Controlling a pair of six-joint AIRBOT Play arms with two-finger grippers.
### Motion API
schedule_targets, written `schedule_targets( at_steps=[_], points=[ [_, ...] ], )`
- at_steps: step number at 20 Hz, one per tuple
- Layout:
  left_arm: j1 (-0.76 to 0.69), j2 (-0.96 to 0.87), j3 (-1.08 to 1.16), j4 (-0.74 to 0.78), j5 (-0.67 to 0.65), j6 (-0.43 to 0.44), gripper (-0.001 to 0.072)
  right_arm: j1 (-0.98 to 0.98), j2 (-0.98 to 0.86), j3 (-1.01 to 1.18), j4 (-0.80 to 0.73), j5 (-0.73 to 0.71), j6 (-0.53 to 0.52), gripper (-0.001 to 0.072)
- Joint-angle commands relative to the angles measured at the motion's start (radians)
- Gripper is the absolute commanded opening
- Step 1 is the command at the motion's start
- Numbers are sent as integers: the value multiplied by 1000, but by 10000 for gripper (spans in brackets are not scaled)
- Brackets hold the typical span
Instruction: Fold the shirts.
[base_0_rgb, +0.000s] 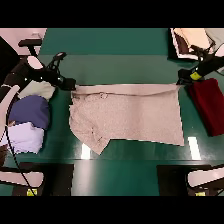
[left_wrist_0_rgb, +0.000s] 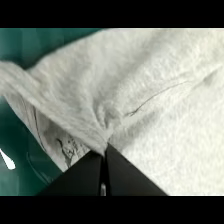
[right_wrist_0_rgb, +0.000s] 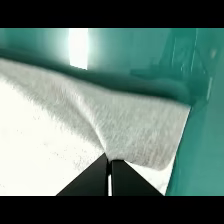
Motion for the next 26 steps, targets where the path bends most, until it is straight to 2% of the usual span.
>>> schedule_targets(
  at_steps=[1, 3, 4, 5, 6, 10, 14, 17, 20, 26],
  points=[
    [2, -1, -72, 3, 21, 10, 20, 0, 60, -172, 2, -76, -3, 9],
    [2, -1, -79, 5, 45, -14, 22, 0, 64, -206, 3, -71, -3, 12],
    [2, -1, -79, 5, 51, -35, 41, 0, 64, -213, 8, -64, -3, 40],
    [2, 0, -79, 5, 47, -37, 313, -5, 64, -211, 14, -53, -3, 267],
    [2, 4, -79, 6, 32, -65, 556, -16, 68, -211, 30, -42, -3, 375],
    [48, 104, -95, 5, -98, -88, 539, -75, 177, -258, 62, 7, -29, 375],
    [58, 346, -334, 18, -122, -164, 539, -121, 389, -441, 63, -12, -33, 374],
    [58, 511, -570, 8, -109, -217, 539, -121, 493, -531, 63, -53, -45, 374],
    [58, 603, -743, -68, -60, -219, 539, -121, 540, -570, 91, -85, -45, 374],
    [58, 621, -901, -202, 52, -189, 539, -121, 532, -560, 193, -77, -63, 374]
  ],
)
